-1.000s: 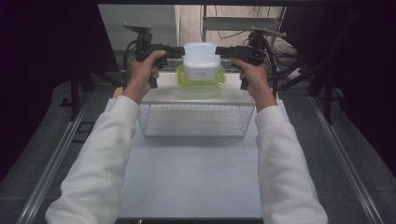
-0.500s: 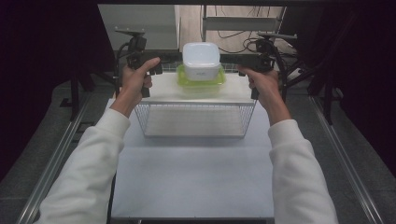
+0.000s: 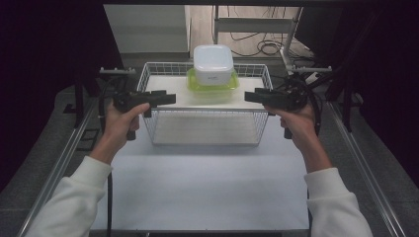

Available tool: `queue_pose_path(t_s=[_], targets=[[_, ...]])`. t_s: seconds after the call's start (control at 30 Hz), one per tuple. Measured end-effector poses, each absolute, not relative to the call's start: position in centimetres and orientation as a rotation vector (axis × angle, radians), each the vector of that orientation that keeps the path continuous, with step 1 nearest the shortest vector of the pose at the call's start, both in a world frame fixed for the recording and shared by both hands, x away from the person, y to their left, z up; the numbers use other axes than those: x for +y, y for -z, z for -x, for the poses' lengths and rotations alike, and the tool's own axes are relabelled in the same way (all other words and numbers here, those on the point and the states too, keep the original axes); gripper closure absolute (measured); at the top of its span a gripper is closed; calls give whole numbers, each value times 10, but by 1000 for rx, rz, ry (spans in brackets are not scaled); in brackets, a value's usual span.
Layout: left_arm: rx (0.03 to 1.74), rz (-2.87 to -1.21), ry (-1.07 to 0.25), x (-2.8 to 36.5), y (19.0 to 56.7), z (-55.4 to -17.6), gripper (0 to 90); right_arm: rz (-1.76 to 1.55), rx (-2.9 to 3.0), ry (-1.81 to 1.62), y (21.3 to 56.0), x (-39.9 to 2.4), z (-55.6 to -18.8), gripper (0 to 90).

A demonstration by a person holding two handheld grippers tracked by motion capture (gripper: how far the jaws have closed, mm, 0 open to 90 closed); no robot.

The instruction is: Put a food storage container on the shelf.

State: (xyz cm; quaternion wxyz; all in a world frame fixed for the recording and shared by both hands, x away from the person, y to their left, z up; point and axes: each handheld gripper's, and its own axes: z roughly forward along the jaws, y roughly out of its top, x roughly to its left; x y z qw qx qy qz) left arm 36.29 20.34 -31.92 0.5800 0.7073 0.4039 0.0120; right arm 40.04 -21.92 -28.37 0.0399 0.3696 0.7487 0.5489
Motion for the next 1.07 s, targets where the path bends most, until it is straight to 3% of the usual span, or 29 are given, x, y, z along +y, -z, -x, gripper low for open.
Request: queue_pose_path(t_s=[0.37,0.73,1.07], targets=[[965,-1791,-44,201,386,-311,338,-1076,2398,-1607,333,-231,-350,375],[1000,-1927,-18,190,447,-278,326,-1179,2540,-1409,418,-244,-313,359],[1025,-1923,-44,193,451,-278,317,-1179,2514,-1401,424,-246,-313,332]])
